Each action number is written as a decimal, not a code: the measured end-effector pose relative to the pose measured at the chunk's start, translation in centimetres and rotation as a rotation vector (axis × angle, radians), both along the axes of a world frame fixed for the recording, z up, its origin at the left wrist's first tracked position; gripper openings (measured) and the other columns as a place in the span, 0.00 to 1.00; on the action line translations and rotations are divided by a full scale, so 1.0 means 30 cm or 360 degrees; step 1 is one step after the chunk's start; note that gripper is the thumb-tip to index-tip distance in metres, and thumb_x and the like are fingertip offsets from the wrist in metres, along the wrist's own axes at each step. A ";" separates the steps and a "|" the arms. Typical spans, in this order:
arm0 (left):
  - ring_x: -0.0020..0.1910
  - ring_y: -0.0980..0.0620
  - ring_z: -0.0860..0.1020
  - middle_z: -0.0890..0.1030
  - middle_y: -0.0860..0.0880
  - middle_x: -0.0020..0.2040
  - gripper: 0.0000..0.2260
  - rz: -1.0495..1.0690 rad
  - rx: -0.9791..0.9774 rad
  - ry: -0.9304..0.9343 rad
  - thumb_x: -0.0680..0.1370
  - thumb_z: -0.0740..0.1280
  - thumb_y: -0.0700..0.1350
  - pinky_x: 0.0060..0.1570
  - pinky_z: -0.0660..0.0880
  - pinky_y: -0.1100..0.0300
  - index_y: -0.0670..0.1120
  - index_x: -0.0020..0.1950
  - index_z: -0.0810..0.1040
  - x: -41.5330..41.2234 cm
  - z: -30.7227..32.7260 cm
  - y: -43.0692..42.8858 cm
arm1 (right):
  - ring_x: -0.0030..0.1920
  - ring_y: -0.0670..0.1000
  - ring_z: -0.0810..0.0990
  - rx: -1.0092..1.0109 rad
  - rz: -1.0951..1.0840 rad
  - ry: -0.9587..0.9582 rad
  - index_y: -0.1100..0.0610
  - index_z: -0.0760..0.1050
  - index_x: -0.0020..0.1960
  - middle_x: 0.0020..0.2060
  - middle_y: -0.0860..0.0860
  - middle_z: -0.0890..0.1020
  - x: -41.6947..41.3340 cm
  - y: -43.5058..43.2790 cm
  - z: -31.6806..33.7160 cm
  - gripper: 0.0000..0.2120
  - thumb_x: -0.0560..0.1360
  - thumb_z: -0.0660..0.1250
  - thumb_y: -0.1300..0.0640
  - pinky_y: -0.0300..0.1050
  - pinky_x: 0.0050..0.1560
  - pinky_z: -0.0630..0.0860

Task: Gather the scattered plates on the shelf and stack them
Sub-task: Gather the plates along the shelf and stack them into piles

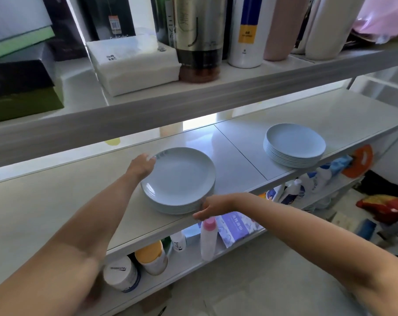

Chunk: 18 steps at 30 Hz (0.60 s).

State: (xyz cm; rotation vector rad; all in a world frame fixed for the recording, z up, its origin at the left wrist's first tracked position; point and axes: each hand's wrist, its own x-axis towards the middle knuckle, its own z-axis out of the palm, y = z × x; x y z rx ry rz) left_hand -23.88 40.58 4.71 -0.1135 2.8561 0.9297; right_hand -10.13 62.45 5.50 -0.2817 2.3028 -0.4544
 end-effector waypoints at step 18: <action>0.59 0.40 0.75 0.77 0.36 0.59 0.20 -0.0533 -0.0019 0.0076 0.84 0.49 0.51 0.59 0.70 0.52 0.38 0.52 0.74 -0.098 0.136 1.169 | 0.55 0.47 0.75 0.0411 0.0068 0.0034 0.55 0.76 0.65 0.62 0.50 0.79 -0.184 1.133 0.025 0.21 0.77 0.64 0.45 0.41 0.56 0.68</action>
